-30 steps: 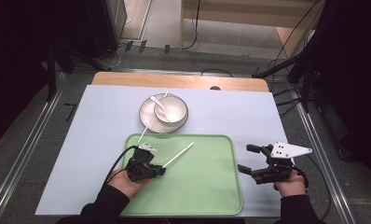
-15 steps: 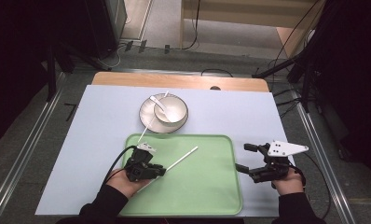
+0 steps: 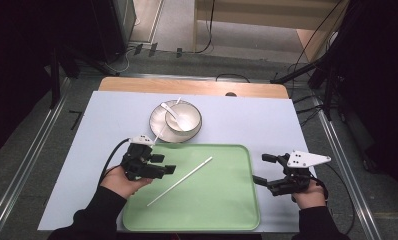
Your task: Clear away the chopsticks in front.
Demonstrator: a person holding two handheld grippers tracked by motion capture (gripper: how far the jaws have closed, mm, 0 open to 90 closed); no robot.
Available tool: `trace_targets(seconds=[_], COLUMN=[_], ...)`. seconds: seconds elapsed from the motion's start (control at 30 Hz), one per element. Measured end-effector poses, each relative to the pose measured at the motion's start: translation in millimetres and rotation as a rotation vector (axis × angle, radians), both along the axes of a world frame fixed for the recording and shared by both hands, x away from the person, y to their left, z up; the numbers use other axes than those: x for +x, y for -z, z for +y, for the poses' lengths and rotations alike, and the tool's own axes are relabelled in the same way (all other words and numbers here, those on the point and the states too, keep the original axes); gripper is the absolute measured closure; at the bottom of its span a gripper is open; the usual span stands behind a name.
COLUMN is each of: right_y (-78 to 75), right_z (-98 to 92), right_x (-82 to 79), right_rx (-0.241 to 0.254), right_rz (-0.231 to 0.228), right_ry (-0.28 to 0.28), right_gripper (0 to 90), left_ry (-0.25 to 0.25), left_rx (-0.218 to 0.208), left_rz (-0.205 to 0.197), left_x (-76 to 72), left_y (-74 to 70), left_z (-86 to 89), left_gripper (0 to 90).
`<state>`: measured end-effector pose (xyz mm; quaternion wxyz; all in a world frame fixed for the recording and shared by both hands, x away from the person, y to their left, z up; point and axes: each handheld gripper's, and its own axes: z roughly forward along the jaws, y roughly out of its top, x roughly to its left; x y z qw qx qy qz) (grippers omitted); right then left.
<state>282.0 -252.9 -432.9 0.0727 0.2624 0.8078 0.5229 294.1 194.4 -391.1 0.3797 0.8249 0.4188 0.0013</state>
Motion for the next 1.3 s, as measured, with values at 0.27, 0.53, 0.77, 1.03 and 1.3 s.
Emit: trace_targets(seconds=[0.27,0.53,0.77,1.03,1.3], right_y=[0.7,0.8,1.5,1.8,2.5], right_z=[-3.1,-7.7,-13.1,-18.3,-23.0], right_x=[-2.7,-8.2,-13.0,-19.1,-24.8], right_rx=[-0.002,-0.004,-0.003,-0.002,-0.004], right_rz=[0.001,0.003,0.004,0.008,0.011], right_ry=[0.010,0.027,0.045,0.067,0.082], right_gripper=[15.6,15.7,15.6,15.6,15.7], left_ry=[-0.040,-0.045,-0.085,-0.133,-0.162], left_rx=[0.003,0.083,0.095,0.116,0.156], left_rz=[-0.038,-0.132,-0.097,-0.087,-0.088], left_x=[19.0,42.8,75.2,104.8,119.0], left_y=[-15.2,-25.0,-18.3,3.4,15.7], left_z=[15.9,19.8,26.2,26.9,26.2], left_gripper=[33.3,30.4,32.6,37.1,44.9])
